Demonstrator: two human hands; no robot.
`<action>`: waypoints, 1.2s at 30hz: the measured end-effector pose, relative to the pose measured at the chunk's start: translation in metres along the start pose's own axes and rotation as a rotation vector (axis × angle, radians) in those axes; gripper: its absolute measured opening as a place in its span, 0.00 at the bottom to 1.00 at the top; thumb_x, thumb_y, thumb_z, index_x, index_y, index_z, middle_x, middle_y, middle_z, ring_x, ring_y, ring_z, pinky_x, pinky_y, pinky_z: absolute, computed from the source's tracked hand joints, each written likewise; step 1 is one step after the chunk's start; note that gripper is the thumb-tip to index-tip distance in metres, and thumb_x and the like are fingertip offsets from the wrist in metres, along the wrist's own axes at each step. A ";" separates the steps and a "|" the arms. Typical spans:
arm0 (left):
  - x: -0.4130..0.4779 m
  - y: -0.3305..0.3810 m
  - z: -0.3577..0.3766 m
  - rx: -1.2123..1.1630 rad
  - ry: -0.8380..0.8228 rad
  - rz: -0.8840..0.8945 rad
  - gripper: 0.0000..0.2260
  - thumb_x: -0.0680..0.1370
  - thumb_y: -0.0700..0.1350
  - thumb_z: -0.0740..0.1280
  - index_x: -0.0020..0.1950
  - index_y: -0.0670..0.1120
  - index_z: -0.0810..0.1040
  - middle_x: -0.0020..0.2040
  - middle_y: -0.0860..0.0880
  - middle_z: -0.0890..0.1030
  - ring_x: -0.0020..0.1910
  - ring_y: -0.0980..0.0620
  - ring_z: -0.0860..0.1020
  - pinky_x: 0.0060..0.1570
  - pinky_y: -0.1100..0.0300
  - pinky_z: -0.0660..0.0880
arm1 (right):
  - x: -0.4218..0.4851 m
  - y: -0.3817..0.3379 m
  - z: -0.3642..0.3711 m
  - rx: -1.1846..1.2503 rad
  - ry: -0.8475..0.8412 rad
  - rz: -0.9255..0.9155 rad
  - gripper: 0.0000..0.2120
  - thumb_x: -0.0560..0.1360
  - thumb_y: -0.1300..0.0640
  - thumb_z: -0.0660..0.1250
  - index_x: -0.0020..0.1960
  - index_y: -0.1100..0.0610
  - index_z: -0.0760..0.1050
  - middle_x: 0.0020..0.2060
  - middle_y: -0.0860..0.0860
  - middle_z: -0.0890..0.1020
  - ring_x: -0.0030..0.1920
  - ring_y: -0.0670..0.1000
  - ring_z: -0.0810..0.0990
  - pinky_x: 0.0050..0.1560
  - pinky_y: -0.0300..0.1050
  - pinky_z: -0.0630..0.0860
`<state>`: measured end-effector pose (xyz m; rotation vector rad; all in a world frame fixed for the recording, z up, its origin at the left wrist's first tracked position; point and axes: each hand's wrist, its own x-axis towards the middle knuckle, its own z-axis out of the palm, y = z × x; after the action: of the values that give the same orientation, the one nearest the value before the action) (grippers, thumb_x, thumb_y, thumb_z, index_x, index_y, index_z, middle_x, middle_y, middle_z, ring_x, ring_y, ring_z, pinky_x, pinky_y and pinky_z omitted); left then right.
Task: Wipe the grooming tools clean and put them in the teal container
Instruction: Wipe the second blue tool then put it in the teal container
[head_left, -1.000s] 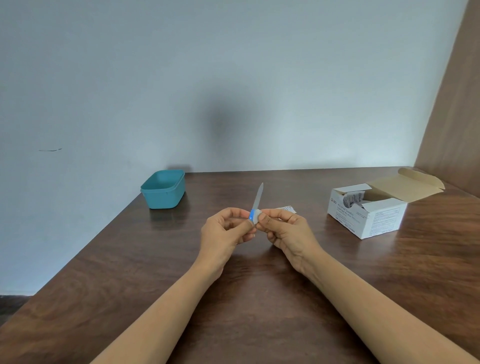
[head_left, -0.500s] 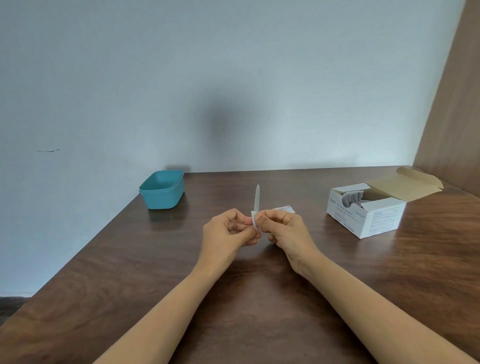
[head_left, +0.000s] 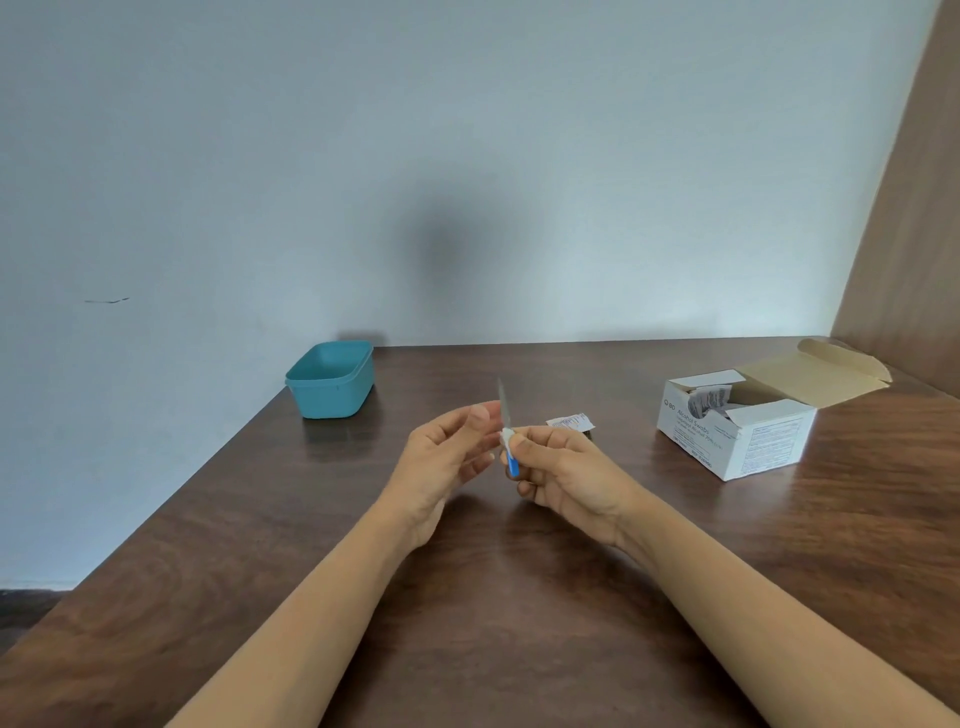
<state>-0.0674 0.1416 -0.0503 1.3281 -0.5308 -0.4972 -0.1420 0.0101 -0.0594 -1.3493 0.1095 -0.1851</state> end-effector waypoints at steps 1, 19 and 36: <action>-0.001 0.000 0.001 -0.004 -0.037 -0.005 0.15 0.74 0.51 0.66 0.57 0.49 0.81 0.54 0.49 0.84 0.55 0.53 0.81 0.59 0.57 0.75 | -0.001 0.000 0.000 -0.008 -0.028 0.003 0.08 0.78 0.60 0.63 0.43 0.56 0.79 0.33 0.48 0.78 0.35 0.44 0.74 0.39 0.36 0.70; 0.001 -0.001 0.003 0.003 -0.019 0.107 0.12 0.68 0.46 0.70 0.49 0.46 0.82 0.44 0.49 0.86 0.47 0.55 0.83 0.59 0.54 0.76 | -0.006 -0.002 0.003 0.016 -0.029 0.053 0.07 0.77 0.58 0.65 0.43 0.57 0.80 0.35 0.50 0.81 0.39 0.46 0.75 0.42 0.36 0.73; 0.000 0.006 -0.001 -0.051 0.066 0.147 0.10 0.67 0.48 0.69 0.47 0.49 0.82 0.43 0.51 0.86 0.45 0.58 0.81 0.51 0.59 0.72 | -0.009 -0.009 -0.001 -0.065 -0.143 0.118 0.06 0.75 0.59 0.68 0.41 0.57 0.81 0.39 0.51 0.83 0.36 0.44 0.75 0.42 0.34 0.73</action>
<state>-0.0664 0.1431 -0.0442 1.2417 -0.5531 -0.3426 -0.1516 0.0090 -0.0511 -1.4121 0.0752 0.0142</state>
